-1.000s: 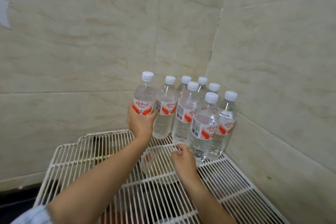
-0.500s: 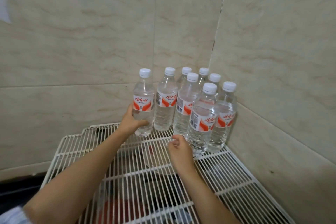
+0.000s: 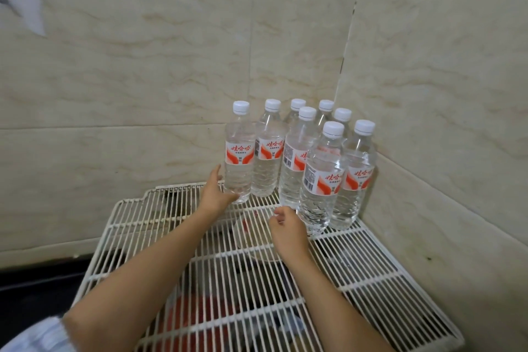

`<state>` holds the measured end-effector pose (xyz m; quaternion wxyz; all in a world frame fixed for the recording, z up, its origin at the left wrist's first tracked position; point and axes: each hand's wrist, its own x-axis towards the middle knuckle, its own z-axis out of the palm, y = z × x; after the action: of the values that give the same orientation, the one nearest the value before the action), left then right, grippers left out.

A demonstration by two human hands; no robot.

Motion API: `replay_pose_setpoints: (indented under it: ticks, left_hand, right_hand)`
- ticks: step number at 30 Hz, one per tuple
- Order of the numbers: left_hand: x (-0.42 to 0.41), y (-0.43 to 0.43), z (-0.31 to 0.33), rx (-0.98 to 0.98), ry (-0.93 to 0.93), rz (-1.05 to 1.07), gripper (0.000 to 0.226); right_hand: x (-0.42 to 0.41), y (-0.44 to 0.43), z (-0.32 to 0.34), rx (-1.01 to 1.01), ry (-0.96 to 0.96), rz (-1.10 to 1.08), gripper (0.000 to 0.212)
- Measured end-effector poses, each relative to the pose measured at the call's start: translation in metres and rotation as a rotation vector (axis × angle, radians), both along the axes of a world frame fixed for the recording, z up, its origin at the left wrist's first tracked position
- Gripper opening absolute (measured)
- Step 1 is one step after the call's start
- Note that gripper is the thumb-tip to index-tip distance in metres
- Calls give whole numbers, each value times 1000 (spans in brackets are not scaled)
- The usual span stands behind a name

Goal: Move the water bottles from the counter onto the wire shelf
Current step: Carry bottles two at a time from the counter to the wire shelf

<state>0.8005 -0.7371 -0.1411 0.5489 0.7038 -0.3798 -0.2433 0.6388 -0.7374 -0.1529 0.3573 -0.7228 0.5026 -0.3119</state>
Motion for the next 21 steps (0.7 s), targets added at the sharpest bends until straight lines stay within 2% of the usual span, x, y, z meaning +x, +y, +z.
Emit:
replay_pose_setpoints:
  ticks: [5, 10, 15, 21]
  left_hand:
    - [12, 52, 2, 123, -230, 86, 73]
    - [30, 130, 11, 165, -361, 250, 51]
    - [22, 233, 6, 218, -357, 510, 42]
    - [-6, 358, -21, 324, -339, 816, 37]
  right_hand:
    - [7, 11, 2, -106, 84, 156, 15]
    - [21, 38, 8, -277, 279, 466, 26]
    - [30, 72, 12, -418, 401, 840, 35]
    - [26, 99, 20, -490, 392, 1044, 38]
